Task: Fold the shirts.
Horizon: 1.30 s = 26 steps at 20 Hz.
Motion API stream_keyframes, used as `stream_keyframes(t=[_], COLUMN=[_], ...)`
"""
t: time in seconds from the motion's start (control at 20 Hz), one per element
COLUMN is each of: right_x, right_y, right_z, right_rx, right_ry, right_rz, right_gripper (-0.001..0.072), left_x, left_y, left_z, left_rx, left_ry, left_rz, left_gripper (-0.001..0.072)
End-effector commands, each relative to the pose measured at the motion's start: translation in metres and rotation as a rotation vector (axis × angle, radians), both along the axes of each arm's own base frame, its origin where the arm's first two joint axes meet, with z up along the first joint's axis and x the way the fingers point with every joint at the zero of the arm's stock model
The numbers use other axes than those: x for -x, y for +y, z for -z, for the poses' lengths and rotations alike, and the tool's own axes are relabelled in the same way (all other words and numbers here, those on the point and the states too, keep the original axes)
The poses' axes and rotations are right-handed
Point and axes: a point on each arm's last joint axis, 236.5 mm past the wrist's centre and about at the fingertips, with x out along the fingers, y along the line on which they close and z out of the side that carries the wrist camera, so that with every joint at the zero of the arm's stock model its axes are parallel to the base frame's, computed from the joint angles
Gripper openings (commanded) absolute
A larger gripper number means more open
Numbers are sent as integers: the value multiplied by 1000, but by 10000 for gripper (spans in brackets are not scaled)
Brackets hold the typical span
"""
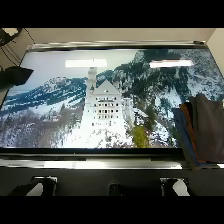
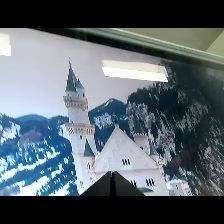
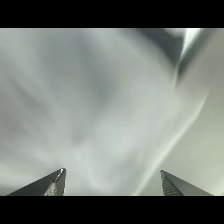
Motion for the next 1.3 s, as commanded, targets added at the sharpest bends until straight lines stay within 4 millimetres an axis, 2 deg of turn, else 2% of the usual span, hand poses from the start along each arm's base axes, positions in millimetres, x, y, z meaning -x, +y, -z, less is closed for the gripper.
stream_keyframes(t=[0.0,0.05,0.1,0.15,0.2,0.25,0.3,0.35,0.4,0.45,0.5,0.6,0.65,0.85,1.25], right_x=[-88,-127,-161,-189,-209,-223,-226,-225,-218,-209,-198,-187,-188,-188,-188], right_y=[-39,-21,12,58,107,159,201,240,270,292,312,332,335,342,342], right_z=[-128,-183,-222,-243,-242,-223,-193,-154,-113,-77,-45,-6,1,4,4], right_rx=[376,470,507,490,426,326,202,63,-46,-120,-179,-197,-169,-144,-144], right_ry=[-380,-549,-685,-784,-822,-800,-728,-616,-480,-351,-235,-106,-85,-77,-77], right_rz=[-161,-247,-345,-453,-552,-653,-697,-698,-705,-732,-775,-830,-851,-884,-884], right_gripper=[678,677,676,676,676,676,677,677,677,677,677,677,682,695,695], left_x=[-18,-29,-39,-47,-50,-45,-32,-7,22,50,72,105,112,115,114], left_y=[36,55,73,89,97,99,94,88,80,68,56,46,44,43,43], left_z=[-55,-62,-54,-30,2,45,88,134,171,203,226,252,255,245,248], left_rx=[-158,-208,-262,-347,-424,-492,-517,-501,-477,-460,-437,-423,-422,-413,-412], left_ry=[-158,-158,-103,1,124,282,448,646,821,940,991,975,935,833,840], left_rz=[-124,-203,-267,-311,-329,-315,-276,-251,-232,-182,-143,-130,-130,-143,-142], left_gripper=[22,22,21,22,22,27,120,433,677,679,679,677,676,676,675])
